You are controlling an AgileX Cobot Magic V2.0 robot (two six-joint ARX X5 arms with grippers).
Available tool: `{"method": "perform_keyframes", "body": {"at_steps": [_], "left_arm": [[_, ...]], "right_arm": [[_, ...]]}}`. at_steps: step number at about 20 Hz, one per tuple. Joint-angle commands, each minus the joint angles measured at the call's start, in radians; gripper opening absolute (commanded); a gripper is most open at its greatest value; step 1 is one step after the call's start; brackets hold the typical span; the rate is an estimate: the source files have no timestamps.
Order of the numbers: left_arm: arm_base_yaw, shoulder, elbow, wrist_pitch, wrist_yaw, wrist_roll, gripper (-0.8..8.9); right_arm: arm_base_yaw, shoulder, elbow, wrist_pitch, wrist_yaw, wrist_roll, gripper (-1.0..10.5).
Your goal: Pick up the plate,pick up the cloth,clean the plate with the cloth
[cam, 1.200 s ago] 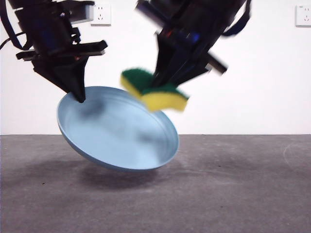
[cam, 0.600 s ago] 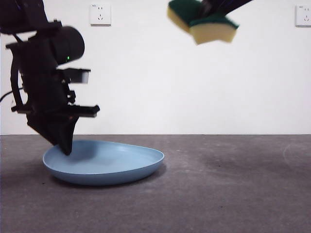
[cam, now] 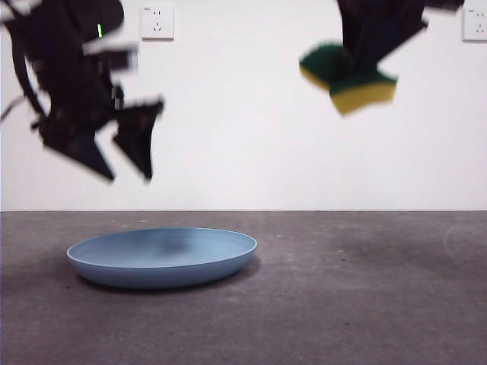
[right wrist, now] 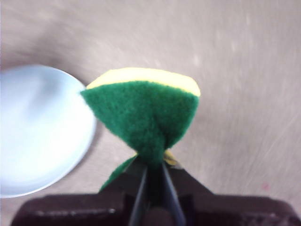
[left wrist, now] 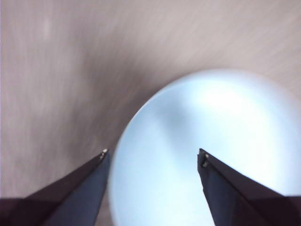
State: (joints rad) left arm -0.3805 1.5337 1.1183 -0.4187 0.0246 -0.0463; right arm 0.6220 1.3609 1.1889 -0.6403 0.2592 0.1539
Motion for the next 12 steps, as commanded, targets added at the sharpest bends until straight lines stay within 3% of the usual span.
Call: {"method": "perform_keyframes", "body": {"at_steps": [1, 6, 10, 12], "left_arm": [[-0.013, -0.105, 0.003, -0.035, 0.018, -0.011, 3.16], [-0.033, -0.366, 0.003, -0.138, 0.086, -0.011, 3.15], [-0.033, -0.504, 0.003, -0.201, 0.089, -0.011, 3.15], [-0.033, -0.532, 0.003, -0.229, 0.086, -0.01, 3.15]], "right_arm": [[-0.047, 0.103, -0.008, 0.011, -0.101, 0.035, -0.1], [-0.131, 0.338, -0.008, 0.023, -0.289, 0.04, 0.0], [-0.15, 0.441, -0.008, 0.021, -0.297, 0.04, 0.2], [-0.153, 0.455, -0.008, 0.021, -0.314, 0.04, 1.5]]}}
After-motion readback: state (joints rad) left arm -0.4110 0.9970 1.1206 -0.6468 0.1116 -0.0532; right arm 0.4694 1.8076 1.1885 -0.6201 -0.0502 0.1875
